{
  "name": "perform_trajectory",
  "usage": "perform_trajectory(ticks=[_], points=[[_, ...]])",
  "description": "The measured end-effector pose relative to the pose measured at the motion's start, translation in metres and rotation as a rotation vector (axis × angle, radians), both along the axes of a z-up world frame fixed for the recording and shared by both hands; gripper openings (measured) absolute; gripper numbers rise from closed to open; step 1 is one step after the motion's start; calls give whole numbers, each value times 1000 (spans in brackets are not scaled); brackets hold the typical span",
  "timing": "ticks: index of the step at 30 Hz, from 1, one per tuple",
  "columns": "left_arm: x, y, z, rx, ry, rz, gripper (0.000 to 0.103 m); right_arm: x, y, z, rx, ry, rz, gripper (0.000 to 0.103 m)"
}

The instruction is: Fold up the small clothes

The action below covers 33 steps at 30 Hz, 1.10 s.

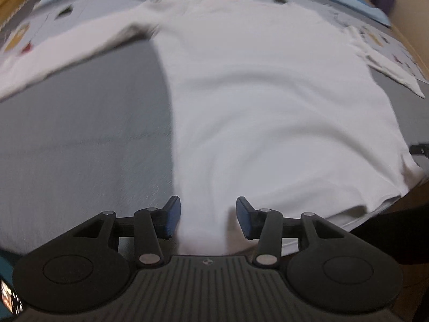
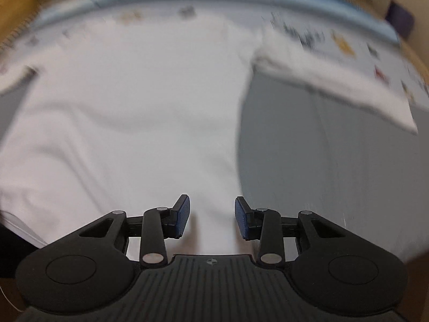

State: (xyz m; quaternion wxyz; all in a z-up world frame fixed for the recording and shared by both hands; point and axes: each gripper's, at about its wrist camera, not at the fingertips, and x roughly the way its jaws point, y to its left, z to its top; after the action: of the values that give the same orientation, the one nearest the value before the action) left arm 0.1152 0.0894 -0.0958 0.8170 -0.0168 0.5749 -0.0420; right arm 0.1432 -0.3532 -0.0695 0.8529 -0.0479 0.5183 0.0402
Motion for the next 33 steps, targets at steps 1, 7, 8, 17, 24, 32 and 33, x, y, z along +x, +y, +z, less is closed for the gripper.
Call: perform_trajectory(ticks=[1,7,8,17,24,32,33], points=[[1,2,-4,0,37,1,50,3,-4,-5,-10,26,-32,41],[-13,16,-11,63,86,-15,13,6,-22,-23,1,148,-107,42],[-14,20,-10,60,85,-9,12,5,-20,-25,-5,157,-105,42],[-19,22,0,-20,50,16,5,-7,-39,-5,83,72,-170,4],[-23,19,-8,70,75,-20,7,-12,-46,-18,48,143,-191,6],[-6,-1,-2,0,2,-66,32,-15,-35,-16,22,103,-110,26],[-1,-3,-12,37,59,-60,32,-15,-31,-25,-26,157,-106,26]])
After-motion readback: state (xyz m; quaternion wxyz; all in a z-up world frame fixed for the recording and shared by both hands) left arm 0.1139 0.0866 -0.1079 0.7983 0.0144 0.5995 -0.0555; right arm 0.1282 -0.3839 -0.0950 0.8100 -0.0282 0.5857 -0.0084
